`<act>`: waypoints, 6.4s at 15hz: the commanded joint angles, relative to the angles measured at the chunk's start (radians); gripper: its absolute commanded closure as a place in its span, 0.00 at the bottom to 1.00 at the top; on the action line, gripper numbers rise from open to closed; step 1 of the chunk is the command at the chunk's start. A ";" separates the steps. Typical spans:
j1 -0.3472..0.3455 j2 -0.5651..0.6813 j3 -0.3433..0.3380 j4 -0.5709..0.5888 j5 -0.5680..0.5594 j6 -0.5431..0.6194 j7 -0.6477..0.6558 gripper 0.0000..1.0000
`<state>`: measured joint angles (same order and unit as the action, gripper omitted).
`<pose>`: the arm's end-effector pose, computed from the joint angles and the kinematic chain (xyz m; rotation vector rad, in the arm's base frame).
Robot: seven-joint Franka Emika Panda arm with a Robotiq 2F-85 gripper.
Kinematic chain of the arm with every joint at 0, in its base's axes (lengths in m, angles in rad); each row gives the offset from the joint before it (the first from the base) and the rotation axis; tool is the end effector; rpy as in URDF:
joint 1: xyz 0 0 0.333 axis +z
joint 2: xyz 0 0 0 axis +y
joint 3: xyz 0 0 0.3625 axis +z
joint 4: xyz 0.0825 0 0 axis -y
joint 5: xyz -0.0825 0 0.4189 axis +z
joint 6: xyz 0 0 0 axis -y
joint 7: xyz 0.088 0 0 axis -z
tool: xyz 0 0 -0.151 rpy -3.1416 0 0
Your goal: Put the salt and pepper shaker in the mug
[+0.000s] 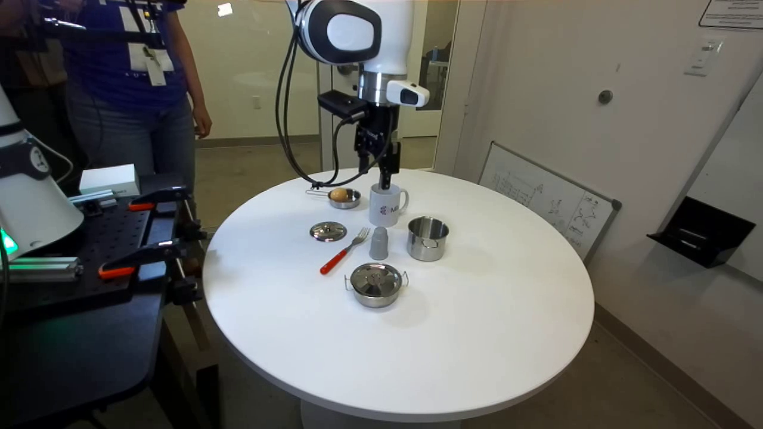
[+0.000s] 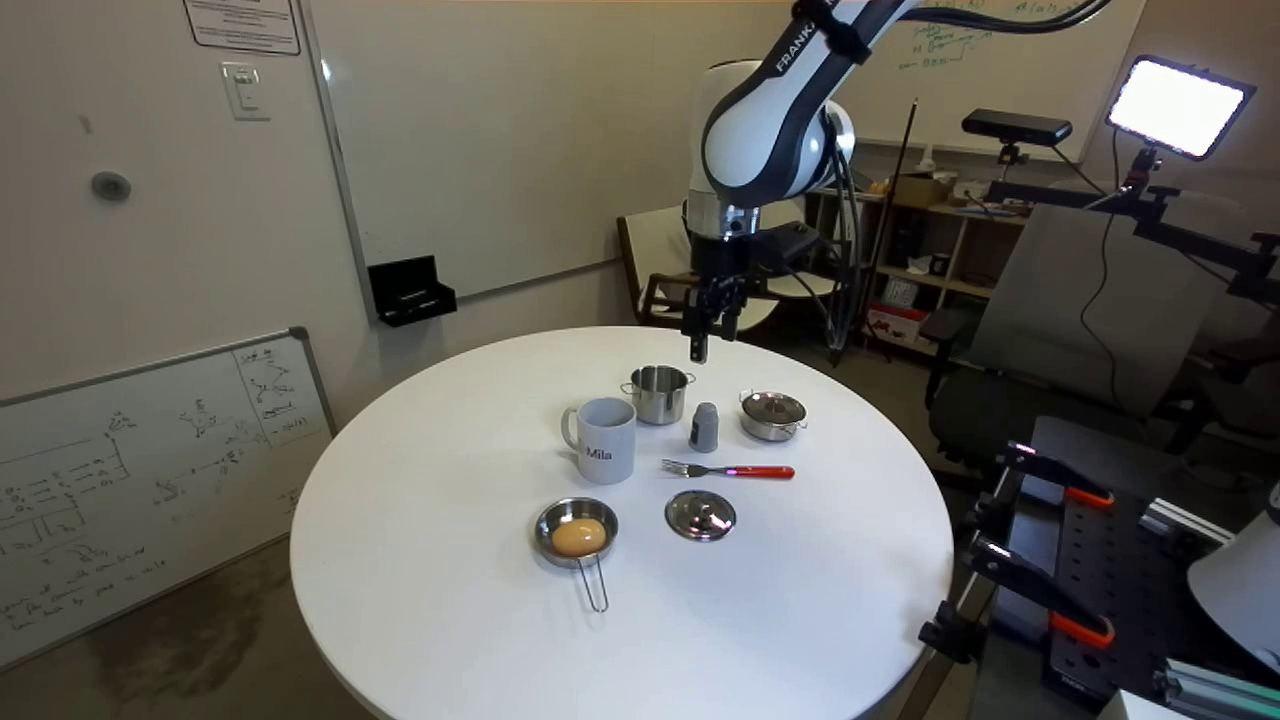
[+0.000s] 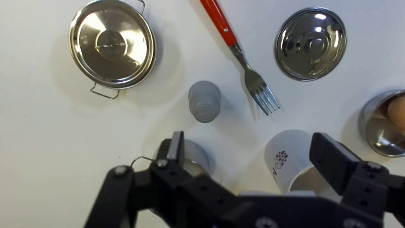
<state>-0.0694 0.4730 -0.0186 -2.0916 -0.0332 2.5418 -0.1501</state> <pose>0.6183 -0.0552 0.1591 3.1140 0.1428 -0.0403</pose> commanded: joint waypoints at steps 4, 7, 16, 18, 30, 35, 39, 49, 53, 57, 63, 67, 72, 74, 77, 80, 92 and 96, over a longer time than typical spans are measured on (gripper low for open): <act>-0.017 0.148 -0.023 0.097 0.006 0.026 0.039 0.00; -0.032 0.208 -0.016 0.148 0.019 0.016 0.036 0.00; -0.046 0.333 -0.004 0.262 0.046 0.002 0.064 0.00; -0.045 0.351 0.002 0.278 0.054 -0.002 0.065 0.00; -0.014 0.377 -0.013 0.314 0.051 -0.011 0.140 0.84; 0.004 0.352 -0.023 0.318 0.030 -0.029 0.146 0.84; -0.009 0.291 0.015 0.305 0.031 -0.071 0.077 0.84; 0.004 0.162 0.070 0.356 0.020 -0.205 -0.075 0.84; -0.010 0.195 0.114 0.417 0.051 -0.197 -0.157 0.84; -0.027 0.245 0.161 0.462 0.089 -0.229 -0.226 0.84; -0.042 0.334 0.201 0.541 0.132 -0.319 -0.289 0.84; -0.031 0.376 0.188 0.582 0.119 -0.338 -0.268 0.84; -0.013 0.411 0.168 0.615 0.100 -0.325 -0.237 0.84; -0.003 0.422 0.156 0.627 0.088 -0.322 -0.224 0.84; 0.011 0.439 0.141 0.641 0.076 -0.318 -0.205 0.84; 0.029 0.460 0.122 0.657 0.061 -0.316 -0.181 0.84; 0.055 0.499 0.100 0.703 0.042 -0.326 -0.124 0.59; 0.055 0.489 0.090 0.705 0.039 -0.321 -0.115 0.51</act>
<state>-0.0267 0.9550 0.0883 -1.4205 0.0308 2.2399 -0.2968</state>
